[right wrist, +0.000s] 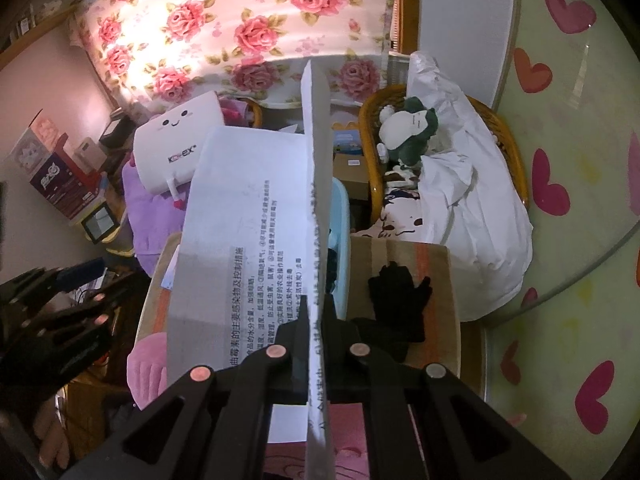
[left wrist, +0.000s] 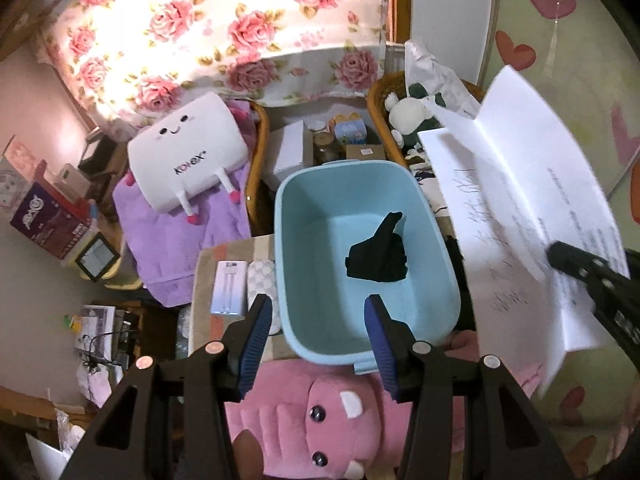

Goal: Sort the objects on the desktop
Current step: 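Withdraw the left gripper from the basin while the right gripper carries the leaflet toward it, then lower the leaflet into the blue basin and open the right gripper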

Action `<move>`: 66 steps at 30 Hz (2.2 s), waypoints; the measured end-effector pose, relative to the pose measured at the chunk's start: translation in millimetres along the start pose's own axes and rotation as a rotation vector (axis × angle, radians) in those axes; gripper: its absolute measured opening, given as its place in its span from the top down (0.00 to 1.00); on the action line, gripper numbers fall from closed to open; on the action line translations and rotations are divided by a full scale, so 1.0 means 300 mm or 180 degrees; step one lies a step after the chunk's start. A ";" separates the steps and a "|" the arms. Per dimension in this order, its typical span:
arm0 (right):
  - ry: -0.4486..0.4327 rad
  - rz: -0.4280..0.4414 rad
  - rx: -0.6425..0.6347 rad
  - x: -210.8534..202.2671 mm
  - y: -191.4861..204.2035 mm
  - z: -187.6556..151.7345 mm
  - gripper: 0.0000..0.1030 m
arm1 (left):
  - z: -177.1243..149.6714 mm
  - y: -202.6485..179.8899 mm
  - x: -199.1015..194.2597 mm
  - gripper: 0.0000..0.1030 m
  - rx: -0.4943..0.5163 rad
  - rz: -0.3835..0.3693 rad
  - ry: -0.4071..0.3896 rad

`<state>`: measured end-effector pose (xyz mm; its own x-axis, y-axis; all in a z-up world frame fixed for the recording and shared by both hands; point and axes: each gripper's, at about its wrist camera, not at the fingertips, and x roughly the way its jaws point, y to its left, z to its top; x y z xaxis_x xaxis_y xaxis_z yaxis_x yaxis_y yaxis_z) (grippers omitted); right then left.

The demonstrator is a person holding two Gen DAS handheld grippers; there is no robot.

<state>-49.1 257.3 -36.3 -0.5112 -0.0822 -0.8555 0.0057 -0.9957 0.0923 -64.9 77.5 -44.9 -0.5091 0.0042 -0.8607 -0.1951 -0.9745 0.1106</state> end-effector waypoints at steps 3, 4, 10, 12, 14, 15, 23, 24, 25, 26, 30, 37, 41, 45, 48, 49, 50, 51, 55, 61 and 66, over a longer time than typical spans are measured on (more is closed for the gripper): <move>0.0003 0.0032 -0.0020 0.002 0.020 0.001 0.98 | -0.027 0.015 -0.045 0.50 -0.0009 0.0051 -0.0052; 0.0006 0.0037 -0.0028 0.003 0.026 0.002 0.98 | -0.035 0.022 -0.061 0.50 -0.0023 0.0057 -0.0071; 0.0019 0.0064 -0.0081 0.012 0.061 0.007 0.98 | -0.089 0.066 -0.166 0.50 -0.0109 0.0106 -0.0214; 0.0022 0.0071 -0.0096 0.015 0.072 0.008 0.98 | -0.106 0.075 -0.198 0.50 -0.0122 0.0091 -0.0246; 0.0025 0.0074 -0.0111 0.019 0.086 0.010 0.98 | -0.124 0.083 -0.231 0.50 -0.0119 0.0086 -0.0291; 0.0026 0.0075 -0.0119 0.021 0.092 0.011 0.98 | -0.134 0.088 -0.248 0.50 -0.0120 0.0077 -0.0316; 0.0044 0.0078 -0.0189 0.060 0.138 0.032 0.98 | -0.205 0.137 -0.353 0.50 -0.0176 0.0066 -0.0489; 0.0046 0.0080 -0.0187 0.072 0.143 0.037 0.98 | -0.212 0.144 -0.361 0.50 -0.0185 0.0058 -0.0505; 0.0053 0.0082 -0.0182 0.084 0.145 0.041 0.98 | -0.219 0.153 -0.368 0.50 -0.0194 0.0053 -0.0523; 0.0061 0.0083 -0.0176 0.097 0.147 0.045 0.98 | -0.225 0.160 -0.373 0.50 -0.0198 0.0063 -0.0534; 0.0086 0.0087 -0.0170 0.171 0.164 0.064 0.98 | -0.248 0.189 -0.378 0.50 -0.0206 0.0126 -0.0556; 0.0195 0.0018 -0.0147 0.356 0.176 0.111 0.98 | -0.290 0.239 -0.382 0.50 -0.0212 0.0220 -0.0560; 0.0287 -0.0042 -0.0120 0.487 0.176 0.132 0.98 | -0.310 0.266 -0.377 0.50 -0.0220 0.0288 -0.0533; 0.0394 -0.0041 -0.0084 0.614 0.181 0.152 0.98 | -0.319 0.283 -0.358 0.50 -0.0225 0.0369 -0.0485; 0.0443 -0.0082 -0.0105 0.692 0.190 0.164 0.98 | -0.325 0.293 -0.340 0.50 -0.0222 0.0421 -0.0436; 0.0475 -0.0069 -0.0094 0.720 0.192 0.168 0.98 | -0.326 0.297 -0.334 0.50 -0.0226 0.0430 -0.0414; 0.0503 -0.0064 -0.0083 0.744 0.193 0.171 0.98 | -0.327 0.302 -0.328 0.50 -0.0232 0.0438 -0.0396; 0.0525 -0.0068 -0.0077 0.766 0.193 0.174 0.98 | -0.327 0.307 -0.324 0.50 -0.0239 0.0443 -0.0383; 0.0570 -0.0137 -0.0068 0.834 0.190 0.176 0.98 | -0.325 0.323 -0.307 0.50 -0.0272 0.0460 -0.0342; 0.0695 -0.0128 -0.0029 0.919 0.175 0.168 0.98 | -0.324 0.333 -0.283 0.50 -0.0282 0.0485 -0.0278; 0.0761 -0.0153 -0.0060 0.967 0.181 0.157 0.98 | -0.328 0.336 -0.274 0.50 -0.0265 0.0500 -0.0252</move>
<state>-237.5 181.5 -255.6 -0.2933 -0.0403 -0.9552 0.0035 -0.9991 0.0411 39.9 -43.0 -11.9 -0.5929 -0.1351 -0.7939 -0.0396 -0.9797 0.1963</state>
